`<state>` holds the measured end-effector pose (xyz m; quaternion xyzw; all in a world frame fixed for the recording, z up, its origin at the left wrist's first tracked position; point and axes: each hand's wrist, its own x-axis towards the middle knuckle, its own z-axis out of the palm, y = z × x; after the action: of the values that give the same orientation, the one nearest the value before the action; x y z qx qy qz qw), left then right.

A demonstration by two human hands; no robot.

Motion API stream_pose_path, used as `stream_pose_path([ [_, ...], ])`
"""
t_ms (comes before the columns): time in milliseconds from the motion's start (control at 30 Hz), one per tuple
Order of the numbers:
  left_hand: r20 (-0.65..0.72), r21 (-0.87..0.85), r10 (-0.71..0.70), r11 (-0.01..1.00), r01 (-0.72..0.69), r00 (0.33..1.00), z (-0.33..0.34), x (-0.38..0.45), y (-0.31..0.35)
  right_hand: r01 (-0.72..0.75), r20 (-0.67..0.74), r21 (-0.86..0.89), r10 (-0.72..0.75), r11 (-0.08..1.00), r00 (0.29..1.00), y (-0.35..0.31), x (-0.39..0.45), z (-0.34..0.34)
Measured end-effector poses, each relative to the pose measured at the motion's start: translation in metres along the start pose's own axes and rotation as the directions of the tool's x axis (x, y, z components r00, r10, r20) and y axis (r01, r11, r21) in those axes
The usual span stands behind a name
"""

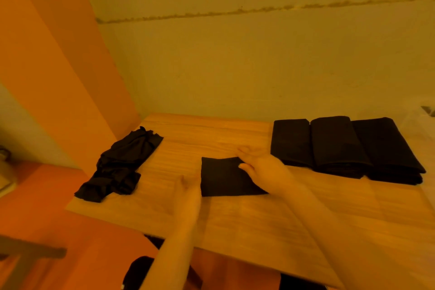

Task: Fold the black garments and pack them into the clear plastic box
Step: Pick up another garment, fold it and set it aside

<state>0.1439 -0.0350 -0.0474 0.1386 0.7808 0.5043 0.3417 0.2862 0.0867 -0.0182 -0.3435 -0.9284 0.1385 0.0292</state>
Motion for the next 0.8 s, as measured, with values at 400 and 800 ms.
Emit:
stream_pose_path([
  [400,0.222,-0.399,-0.157,0.886,0.236,0.962,0.038,-0.007,0.04,-0.362,0.045,0.167,0.359,0.917,0.932,-0.012,-0.011,0.044],
  [800,0.58,-0.494,0.153,0.847,0.197,0.8,0.071,-0.001,0.095,-0.097,0.116,0.991,0.258,-0.088,0.959,0.043,-0.018,-0.017],
])
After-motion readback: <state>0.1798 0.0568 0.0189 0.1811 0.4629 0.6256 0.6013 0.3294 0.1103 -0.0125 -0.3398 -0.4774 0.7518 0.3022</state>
